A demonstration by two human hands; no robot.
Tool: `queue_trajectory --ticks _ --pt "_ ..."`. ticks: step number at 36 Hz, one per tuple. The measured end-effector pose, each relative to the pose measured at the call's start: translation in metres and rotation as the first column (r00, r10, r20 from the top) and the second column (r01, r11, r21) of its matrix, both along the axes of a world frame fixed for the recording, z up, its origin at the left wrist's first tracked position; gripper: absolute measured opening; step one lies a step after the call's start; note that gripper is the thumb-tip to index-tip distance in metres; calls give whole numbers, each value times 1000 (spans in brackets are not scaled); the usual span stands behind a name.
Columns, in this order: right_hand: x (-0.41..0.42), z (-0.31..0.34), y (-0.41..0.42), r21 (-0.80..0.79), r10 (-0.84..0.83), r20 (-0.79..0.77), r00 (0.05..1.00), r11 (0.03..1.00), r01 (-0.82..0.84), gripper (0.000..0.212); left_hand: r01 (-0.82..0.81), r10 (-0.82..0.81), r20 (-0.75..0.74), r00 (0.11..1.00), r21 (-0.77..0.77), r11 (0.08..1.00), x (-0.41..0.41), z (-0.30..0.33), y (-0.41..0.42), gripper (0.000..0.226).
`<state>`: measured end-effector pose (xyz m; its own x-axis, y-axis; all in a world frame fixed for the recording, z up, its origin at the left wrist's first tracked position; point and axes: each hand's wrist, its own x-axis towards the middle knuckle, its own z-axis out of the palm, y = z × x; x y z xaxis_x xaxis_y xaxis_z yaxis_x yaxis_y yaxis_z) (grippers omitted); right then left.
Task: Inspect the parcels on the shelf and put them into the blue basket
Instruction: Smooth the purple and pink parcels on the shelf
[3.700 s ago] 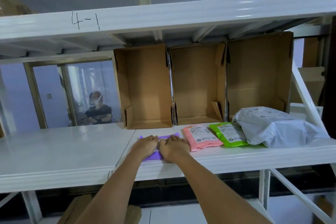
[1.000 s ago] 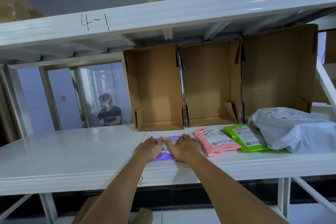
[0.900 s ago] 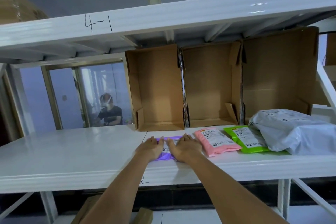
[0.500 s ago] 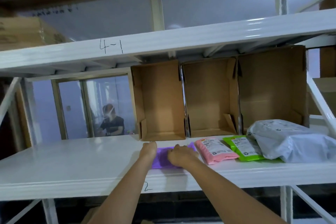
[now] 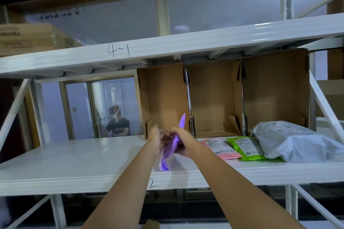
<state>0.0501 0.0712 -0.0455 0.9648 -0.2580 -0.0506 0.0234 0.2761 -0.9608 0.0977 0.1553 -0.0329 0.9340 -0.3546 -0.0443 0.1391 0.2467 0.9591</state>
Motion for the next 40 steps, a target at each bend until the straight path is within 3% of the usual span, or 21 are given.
queue_trajectory --ticks 3,5,6,8,9,11,15,19,24,28,33,40 --pt "6 -11 -16 53 -69 13 998 996 68 12 -13 -79 237 968 364 931 -13 1 -1 29" --pt "10 -23 -27 -177 -153 -24 988 973 147 16 -20 -168 312 935 519 855 -12 -8 0 24" --pt "9 -25 -31 -377 -214 -48 976 908 181 20 1 -216 307 927 573 820 -12 -13 1 23" --pt "5 -30 -40 -734 -351 -55 935 649 201 27 92 -325 224 919 679 728 -18 -24 1 24" --pt "2 -31 -44 -830 -407 -26 913 518 207 25 92 -362 196 911 760 644 -19 -31 -1 31" --pt "-1 -31 -51 -895 -460 27 887 383 227 18 -42 -404 229 886 906 420 -18 -42 -3 45" --pt "2 -25 -56 -943 -458 83 885 250 218 17 -321 -588 286 757 946 48 -3 -60 -3 32" --pt "2 -14 -53 -972 -503 149 851 85 220 31 -413 -563 277 778 902 -127 6 -61 -13 44" --pt "8 -1 -37 -978 -377 208 903 -59 201 29 -464 -595 300 746 875 -140 15 -57 -20 44" --pt "25 -16 -29 -973 -194 201 960 -150 173 34 -576 -581 451 678 817 -38 21 -56 -18 37" --pt "45 -57 -32 -999 -197 11 980 -41 3 57 -530 -555 528 643 830 175 34 -67 -14 39" --pt "54 -79 -42 -997 -164 71 984 26 77 60 -556 -693 537 482 798 231 43 -83 -10 56"
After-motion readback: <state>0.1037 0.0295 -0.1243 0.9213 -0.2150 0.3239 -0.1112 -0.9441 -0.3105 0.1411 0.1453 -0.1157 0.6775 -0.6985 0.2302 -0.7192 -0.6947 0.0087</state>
